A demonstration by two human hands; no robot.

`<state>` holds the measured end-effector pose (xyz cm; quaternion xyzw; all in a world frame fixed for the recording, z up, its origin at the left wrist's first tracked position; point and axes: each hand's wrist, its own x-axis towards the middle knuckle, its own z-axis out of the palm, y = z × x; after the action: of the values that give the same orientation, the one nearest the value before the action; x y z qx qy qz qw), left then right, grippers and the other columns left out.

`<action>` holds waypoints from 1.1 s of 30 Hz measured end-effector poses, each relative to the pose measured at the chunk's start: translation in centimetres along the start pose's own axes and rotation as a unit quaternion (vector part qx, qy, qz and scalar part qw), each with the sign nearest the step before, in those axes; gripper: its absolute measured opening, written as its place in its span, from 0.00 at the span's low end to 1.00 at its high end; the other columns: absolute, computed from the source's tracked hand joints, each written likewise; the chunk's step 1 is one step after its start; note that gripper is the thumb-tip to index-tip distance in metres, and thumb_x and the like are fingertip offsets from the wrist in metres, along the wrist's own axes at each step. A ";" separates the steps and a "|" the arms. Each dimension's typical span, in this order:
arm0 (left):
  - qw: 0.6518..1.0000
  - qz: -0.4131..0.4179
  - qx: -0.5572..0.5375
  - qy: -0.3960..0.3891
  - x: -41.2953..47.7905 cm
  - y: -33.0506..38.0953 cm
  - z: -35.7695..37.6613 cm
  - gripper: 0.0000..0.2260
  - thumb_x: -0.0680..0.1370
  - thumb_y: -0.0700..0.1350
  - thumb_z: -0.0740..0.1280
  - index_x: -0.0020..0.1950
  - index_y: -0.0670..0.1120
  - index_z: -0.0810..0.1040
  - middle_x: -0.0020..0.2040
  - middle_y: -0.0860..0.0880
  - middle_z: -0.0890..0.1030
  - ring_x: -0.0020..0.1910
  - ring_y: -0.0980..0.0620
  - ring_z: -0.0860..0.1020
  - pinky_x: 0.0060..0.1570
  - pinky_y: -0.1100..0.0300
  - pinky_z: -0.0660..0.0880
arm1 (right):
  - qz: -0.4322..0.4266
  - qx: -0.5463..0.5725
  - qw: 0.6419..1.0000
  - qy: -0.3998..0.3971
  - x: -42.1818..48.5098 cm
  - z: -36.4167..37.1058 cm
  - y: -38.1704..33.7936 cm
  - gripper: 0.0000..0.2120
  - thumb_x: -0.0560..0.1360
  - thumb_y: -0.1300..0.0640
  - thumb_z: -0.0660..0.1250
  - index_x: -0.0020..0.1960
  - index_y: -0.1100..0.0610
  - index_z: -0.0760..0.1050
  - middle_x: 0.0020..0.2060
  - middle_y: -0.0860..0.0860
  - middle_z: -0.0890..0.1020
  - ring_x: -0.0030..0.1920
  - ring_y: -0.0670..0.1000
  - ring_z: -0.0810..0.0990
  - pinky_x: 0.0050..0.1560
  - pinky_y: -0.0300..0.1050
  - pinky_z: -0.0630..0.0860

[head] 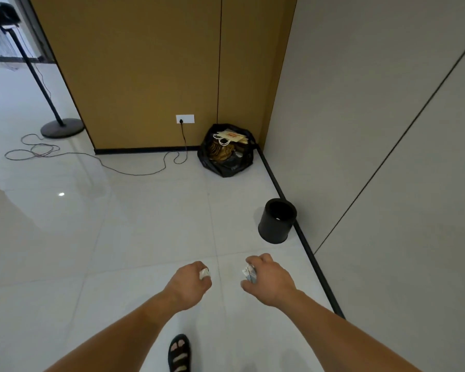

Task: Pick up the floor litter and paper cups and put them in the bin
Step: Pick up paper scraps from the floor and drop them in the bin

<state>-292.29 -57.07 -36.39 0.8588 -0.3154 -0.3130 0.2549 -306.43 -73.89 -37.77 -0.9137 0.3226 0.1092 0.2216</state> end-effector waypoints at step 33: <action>0.956 0.190 0.158 -0.160 61.8 27.8 -8.1 0.13 0.79 0.47 0.63 0.61 0.43 0.74 0.56 0.45 0.80 0.53 0.49 0.77 0.55 0.60 0.74 | 0.195 0.127 0.969 0.078 48.6 -22.2 16.2 0.31 0.74 0.40 0.64 0.74 0.46 0.61 0.72 0.50 0.64 0.66 0.55 0.70 0.65 0.46 0.71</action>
<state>-259.89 -117.13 -36.56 0.7513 -0.5545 -0.3381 0.1173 -278.15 -122.00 -40.35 -0.8033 0.5220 0.0363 0.2845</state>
